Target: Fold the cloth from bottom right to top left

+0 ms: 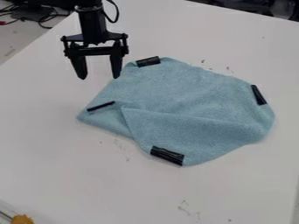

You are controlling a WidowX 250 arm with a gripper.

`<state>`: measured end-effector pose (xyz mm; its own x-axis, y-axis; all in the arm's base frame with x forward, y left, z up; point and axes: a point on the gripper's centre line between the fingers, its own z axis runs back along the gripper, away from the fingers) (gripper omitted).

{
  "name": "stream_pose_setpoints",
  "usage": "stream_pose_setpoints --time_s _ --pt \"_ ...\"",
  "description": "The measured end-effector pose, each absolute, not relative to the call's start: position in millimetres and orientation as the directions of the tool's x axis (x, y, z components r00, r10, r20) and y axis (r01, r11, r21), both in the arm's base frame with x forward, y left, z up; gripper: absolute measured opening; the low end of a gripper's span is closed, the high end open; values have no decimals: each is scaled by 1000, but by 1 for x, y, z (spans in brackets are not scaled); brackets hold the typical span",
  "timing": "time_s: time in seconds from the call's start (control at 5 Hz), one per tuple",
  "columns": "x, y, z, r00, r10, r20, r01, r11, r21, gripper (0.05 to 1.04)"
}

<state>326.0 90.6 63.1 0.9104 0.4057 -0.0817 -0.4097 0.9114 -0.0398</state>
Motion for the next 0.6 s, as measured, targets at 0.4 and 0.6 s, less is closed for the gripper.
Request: stream_pose_setpoints --time_s 0.4,0.6 --pt "319 74 44 977 162 -136 -164 986 -3 1001" --pt "309 47 53 980 -79 -184 86 996 33 1000"
